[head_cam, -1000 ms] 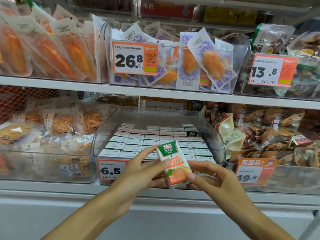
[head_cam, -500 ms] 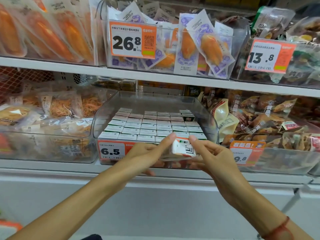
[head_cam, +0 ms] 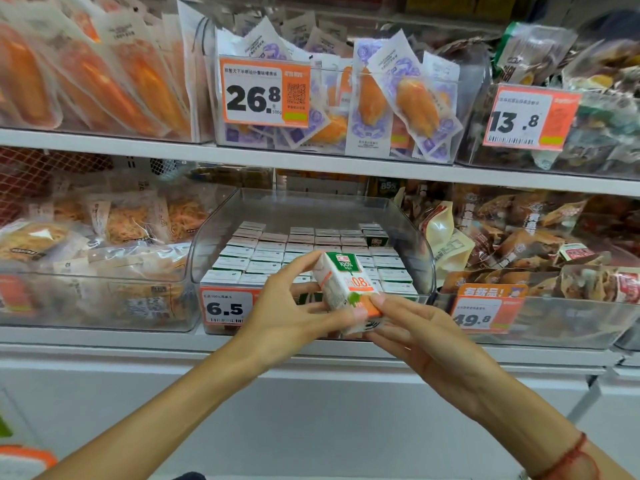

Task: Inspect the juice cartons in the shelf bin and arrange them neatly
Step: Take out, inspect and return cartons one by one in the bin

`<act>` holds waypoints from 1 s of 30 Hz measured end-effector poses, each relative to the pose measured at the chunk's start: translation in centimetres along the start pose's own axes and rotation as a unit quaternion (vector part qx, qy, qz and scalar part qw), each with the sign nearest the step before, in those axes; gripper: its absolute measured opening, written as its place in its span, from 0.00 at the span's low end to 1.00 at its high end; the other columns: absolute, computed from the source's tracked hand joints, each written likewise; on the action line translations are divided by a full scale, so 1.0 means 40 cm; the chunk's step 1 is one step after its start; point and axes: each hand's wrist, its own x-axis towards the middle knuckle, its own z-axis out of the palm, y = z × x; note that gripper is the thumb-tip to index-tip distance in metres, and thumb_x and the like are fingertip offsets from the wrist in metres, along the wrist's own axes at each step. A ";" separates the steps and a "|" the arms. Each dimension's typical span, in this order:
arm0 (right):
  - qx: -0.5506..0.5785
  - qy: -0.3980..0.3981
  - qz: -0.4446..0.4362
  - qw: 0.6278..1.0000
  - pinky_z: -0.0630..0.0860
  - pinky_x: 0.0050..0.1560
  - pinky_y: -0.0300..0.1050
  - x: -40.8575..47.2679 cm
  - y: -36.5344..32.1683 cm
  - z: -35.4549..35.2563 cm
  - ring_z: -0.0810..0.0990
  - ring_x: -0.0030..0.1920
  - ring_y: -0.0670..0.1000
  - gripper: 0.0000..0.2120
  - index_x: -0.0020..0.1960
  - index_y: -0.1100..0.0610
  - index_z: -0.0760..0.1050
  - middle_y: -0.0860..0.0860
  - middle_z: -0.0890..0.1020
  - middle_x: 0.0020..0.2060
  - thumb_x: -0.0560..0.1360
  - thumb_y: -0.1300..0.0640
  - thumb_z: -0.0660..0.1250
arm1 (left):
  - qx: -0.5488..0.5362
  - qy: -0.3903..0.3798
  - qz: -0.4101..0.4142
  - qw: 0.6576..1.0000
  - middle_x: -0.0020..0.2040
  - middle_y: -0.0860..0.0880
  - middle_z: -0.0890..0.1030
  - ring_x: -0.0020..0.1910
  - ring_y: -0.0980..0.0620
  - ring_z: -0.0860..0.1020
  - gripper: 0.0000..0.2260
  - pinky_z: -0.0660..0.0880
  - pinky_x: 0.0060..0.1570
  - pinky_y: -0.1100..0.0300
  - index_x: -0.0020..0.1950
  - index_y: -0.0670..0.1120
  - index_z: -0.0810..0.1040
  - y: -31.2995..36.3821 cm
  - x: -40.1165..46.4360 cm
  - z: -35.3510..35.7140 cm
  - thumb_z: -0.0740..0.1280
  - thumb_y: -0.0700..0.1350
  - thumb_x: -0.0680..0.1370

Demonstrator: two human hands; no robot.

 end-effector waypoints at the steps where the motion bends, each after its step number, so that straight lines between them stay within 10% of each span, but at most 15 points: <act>1: 0.004 -0.002 0.004 1.000 0.81 0.51 0.40 0.002 -0.001 -0.002 0.84 0.54 0.52 0.23 0.59 0.57 0.81 0.56 0.85 0.52 0.65 0.51 0.74 | 0.008 -0.006 0.006 1.000 0.60 0.56 0.77 0.46 0.70 0.81 0.41 0.78 0.38 0.70 0.69 0.58 0.70 -0.002 -0.001 0.001 0.81 0.50 0.58; 9: 0.087 -0.054 0.027 0.994 0.82 0.44 0.41 -0.006 -0.017 -0.010 0.85 0.52 0.55 0.15 0.50 0.56 0.85 0.60 0.85 0.52 0.65 0.54 0.72 | -0.119 -0.148 -0.043 0.981 0.67 0.51 0.78 0.66 0.51 0.76 0.23 0.74 0.64 0.57 0.63 0.70 0.74 -0.013 0.021 -0.039 0.75 0.53 0.72; 17: -0.212 0.009 -0.107 0.971 0.81 0.41 0.37 -0.010 -0.006 0.006 0.85 0.46 0.46 0.14 0.44 0.42 0.85 0.46 0.87 0.44 0.69 0.38 0.64 | -0.191 -0.092 -0.115 0.970 0.56 0.45 0.84 0.57 0.49 0.83 0.29 0.80 0.50 0.62 0.66 0.48 0.73 -0.030 0.030 -0.018 0.75 0.55 0.68; 30: -0.281 0.013 -0.149 0.948 0.82 0.41 0.40 0.008 0.011 -0.001 0.86 0.44 0.46 0.24 0.53 0.51 0.82 0.47 0.86 0.41 0.66 0.37 0.68 | -0.147 0.036 -0.176 0.973 0.45 0.46 0.87 0.43 0.51 0.86 0.26 0.82 0.41 0.60 0.60 0.43 0.79 -0.010 0.023 0.022 0.74 0.57 0.67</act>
